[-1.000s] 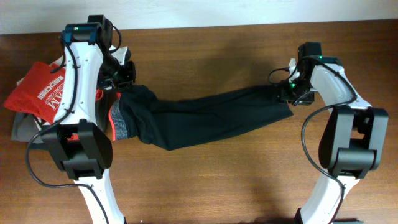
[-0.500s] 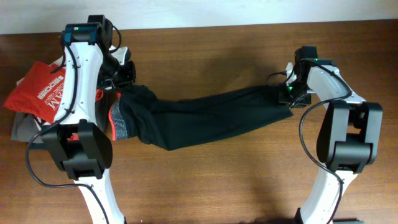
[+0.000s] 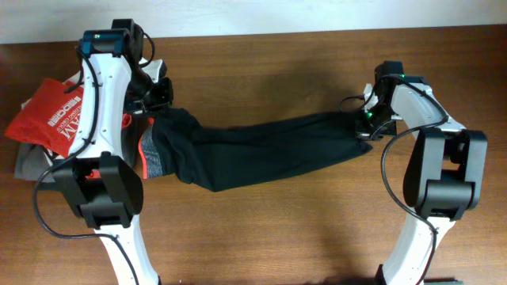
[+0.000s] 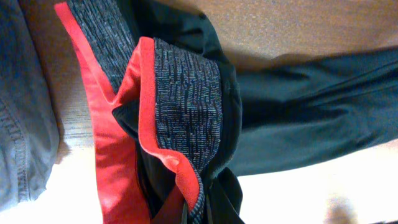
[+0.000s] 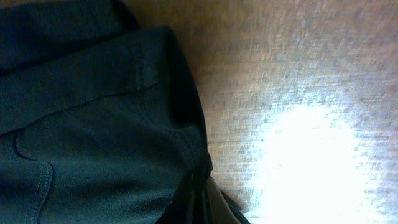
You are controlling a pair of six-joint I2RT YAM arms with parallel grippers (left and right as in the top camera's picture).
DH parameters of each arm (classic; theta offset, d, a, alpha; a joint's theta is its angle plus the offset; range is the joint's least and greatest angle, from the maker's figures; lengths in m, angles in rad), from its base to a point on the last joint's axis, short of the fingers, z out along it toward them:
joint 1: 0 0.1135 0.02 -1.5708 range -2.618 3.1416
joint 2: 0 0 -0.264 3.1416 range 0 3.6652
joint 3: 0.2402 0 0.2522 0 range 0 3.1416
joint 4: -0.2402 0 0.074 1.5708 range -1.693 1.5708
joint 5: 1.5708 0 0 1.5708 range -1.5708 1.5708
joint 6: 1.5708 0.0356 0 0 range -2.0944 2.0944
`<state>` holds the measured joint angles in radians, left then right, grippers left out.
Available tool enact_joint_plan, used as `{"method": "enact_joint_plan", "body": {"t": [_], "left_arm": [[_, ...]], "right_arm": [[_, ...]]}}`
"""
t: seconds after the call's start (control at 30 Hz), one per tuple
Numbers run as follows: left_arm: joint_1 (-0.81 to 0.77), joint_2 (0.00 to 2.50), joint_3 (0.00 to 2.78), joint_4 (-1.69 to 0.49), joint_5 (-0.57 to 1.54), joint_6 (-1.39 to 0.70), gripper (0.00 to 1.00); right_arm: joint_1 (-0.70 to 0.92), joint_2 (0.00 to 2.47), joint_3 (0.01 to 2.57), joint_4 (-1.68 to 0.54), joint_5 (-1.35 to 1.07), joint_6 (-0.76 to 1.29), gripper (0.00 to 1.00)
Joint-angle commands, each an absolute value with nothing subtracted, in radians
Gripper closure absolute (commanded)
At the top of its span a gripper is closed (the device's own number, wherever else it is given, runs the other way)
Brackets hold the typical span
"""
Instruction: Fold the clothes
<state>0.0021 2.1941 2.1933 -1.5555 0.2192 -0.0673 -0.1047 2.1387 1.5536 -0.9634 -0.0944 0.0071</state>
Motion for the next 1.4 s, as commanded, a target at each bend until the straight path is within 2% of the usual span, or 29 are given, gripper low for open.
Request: {"method": "enact_joint_plan", "body": {"t": [0.0, 0.33, 0.63, 0.87, 1.0, 1.23, 1.37], "left_arm": [[0.000, 2.193, 2.190, -1.544, 0.212, -0.052, 0.99], [0.000, 2.193, 2.190, -1.483, 0.213, -0.052, 1.00], [-0.004, 2.193, 2.221, -1.135, 0.243, -0.052, 0.99], [-0.004, 2.193, 2.399, -1.049, 0.270, -0.052, 0.99], [-0.007, 2.193, 2.449, -1.135, 0.273, -0.052, 0.99], [-0.040, 2.193, 2.440, -1.525, 0.307, -0.052, 0.98], [-0.078, 2.193, 2.402, -1.646, 0.282, -0.051, 0.99]], "right_arm": [[-0.113, 2.111, 1.551, -0.979, -0.093, 0.013, 0.96], [-0.222, 1.964, 1.571, -0.999, 0.010, 0.061, 0.96], [-0.440, 1.897, 1.752, -1.076, -0.003, 0.061, 0.96], [-0.505, 1.897, 1.888, -1.148, -0.074, 0.057, 0.96], [-0.505, 1.898, 1.892, -1.196, -0.072, 0.057, 0.96], [-0.506, 1.899, 1.887, -1.381, 0.020, 0.058, 0.96], [-0.505, 1.899, 1.856, -1.432, 0.062, 0.061, 0.95]]}}
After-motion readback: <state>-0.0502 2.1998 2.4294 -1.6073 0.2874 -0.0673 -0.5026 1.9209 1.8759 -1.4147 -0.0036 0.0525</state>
